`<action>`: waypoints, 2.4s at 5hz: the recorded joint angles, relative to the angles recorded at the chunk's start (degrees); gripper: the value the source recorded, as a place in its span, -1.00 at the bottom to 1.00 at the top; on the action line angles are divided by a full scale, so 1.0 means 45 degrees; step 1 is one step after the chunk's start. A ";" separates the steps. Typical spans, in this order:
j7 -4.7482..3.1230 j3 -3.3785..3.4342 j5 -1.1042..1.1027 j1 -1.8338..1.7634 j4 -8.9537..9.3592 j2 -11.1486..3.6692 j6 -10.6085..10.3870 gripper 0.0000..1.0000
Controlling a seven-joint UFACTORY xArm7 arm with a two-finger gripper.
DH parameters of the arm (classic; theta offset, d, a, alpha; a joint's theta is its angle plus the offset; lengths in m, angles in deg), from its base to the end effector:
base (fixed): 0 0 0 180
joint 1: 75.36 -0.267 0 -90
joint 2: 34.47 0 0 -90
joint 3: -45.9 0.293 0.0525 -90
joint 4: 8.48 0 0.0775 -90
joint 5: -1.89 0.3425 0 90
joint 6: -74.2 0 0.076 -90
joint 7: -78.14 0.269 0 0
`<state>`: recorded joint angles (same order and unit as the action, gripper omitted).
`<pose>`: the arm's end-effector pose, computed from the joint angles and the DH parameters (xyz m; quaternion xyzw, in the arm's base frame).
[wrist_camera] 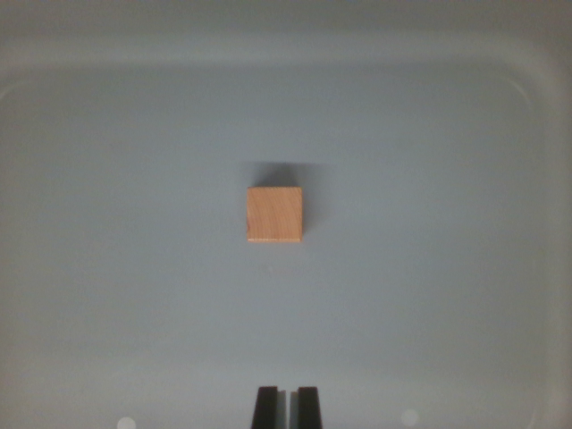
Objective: Push wooden cube
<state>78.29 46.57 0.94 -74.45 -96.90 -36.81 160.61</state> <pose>0.4858 -0.0064 0.3421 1.0000 -0.0029 -0.0029 0.0080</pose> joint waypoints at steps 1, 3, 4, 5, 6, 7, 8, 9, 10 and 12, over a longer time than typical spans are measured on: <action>0.0000 0.0000 0.0000 0.0000 0.0000 0.0000 0.0000 -1.00; 0.0009 0.0003 -0.0001 0.0004 0.0243 -0.0078 -0.0323 -1.00; 0.0019 0.0007 -0.0003 0.0008 0.0511 -0.0164 -0.0680 -1.00; 0.0019 0.0007 -0.0003 0.0008 0.0511 -0.0164 -0.0680 -1.00; 0.0031 0.0012 -0.0005 0.0014 0.0838 -0.0270 -0.1115 -1.00; 0.0031 0.0012 -0.0005 0.0014 0.0838 -0.0270 -0.1115 -1.00; 0.0043 0.0017 -0.0006 0.0019 0.1171 -0.0377 -0.1558 -1.00; 0.0043 0.0017 -0.0006 0.0019 0.1171 -0.0377 -0.1558 -1.00; 0.0057 0.0022 -0.0008 0.0025 0.1546 -0.0498 -0.2058 -1.00; 0.0071 0.0028 -0.0010 0.0032 0.1950 -0.0628 -0.2594 -1.00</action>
<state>78.61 46.69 0.89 -74.31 -88.12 -39.63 148.94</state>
